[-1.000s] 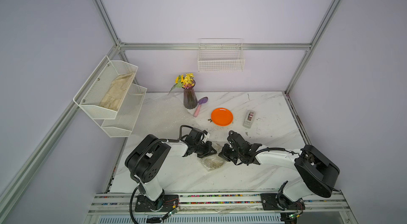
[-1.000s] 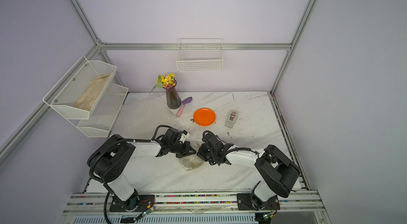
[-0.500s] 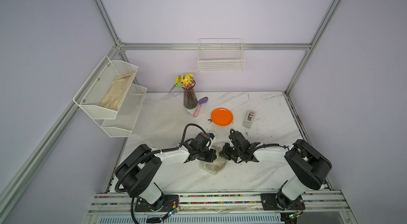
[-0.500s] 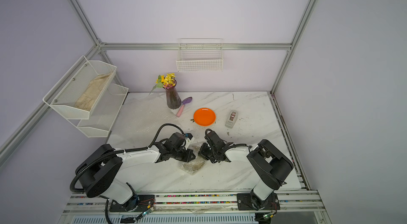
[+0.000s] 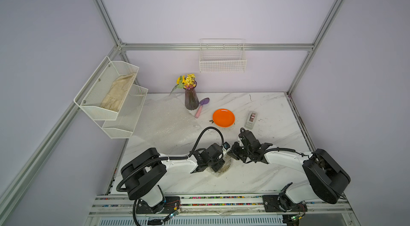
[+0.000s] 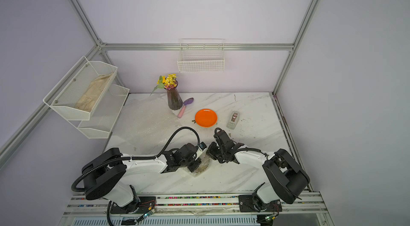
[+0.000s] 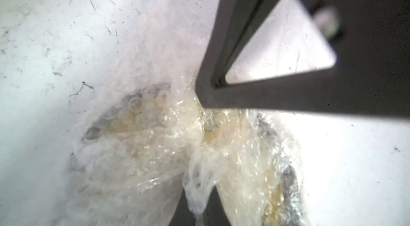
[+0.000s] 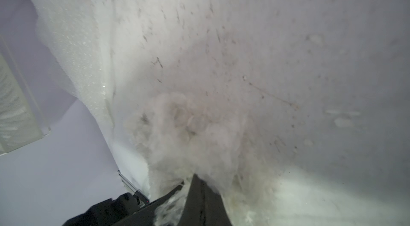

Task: Wrap dinner plates in bubble wrap
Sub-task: Wrap the plate in the bubble wrap.

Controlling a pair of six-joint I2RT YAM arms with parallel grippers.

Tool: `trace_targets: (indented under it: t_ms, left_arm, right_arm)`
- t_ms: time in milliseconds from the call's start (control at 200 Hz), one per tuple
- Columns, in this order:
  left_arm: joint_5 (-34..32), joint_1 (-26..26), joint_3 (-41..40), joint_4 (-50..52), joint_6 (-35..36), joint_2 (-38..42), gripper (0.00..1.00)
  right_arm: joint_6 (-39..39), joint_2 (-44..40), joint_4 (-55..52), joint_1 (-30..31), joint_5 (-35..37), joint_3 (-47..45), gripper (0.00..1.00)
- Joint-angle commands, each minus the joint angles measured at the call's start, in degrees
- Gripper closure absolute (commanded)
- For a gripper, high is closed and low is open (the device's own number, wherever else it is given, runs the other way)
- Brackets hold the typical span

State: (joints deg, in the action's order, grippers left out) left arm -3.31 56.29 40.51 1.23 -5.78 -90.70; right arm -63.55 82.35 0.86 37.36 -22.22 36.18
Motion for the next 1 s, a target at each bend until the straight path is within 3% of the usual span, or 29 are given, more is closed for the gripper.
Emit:
trace_targets:
  t_ms: [0,210,365,420,535,600,700,805,995]
  left_arm:
    - [-0.13,0.50,-4.76,0.53,5.10,-0.46,0.94]
    - [2.43,0.83,-6.19,-1.06,6.61,0.61,0.95]
    - [3.14,0.86,-6.23,-1.23,6.84,0.44,0.95]
    - [3.14,0.85,-6.14,-1.25,6.94,0.17,0.95]
    - [2.87,0.87,-6.18,-1.23,6.86,0.08,0.96]
    - [2.58,0.84,-6.37,-1.37,6.69,0.34,0.96]
    - [2.70,0.85,-7.36,-2.43,6.77,0.75,0.96]
    - [2.70,0.87,-7.82,-3.04,6.93,1.13,0.97]
    - [2.83,0.89,-8.14,-3.69,7.04,1.11,0.96]
  right_arm:
    - [1.49,0.41,0.84,-1.75,-6.45,1.05,1.00]
    - [-1.87,9.13,13.48,-1.99,-20.27,2.75,1.00]
    - [-2.91,11.50,16.55,-2.18,-22.95,2.15,1.00]
    - [-2.33,9.61,12.61,-3.01,-20.82,2.13,1.00]
    - [6.53,2.41,-9.94,-4.58,-7.77,5.48,1.00]
    - [8.49,0.20,-13.71,-4.62,-5.63,6.63,1.00]
    - [8.74,1.17,-10.41,-4.67,-10.33,8.24,1.00]
    - [2.55,5.14,2.25,-4.49,-19.37,7.78,1.00]
    - [-3.04,13.08,13.96,-4.30,-27.17,4.20,1.00]
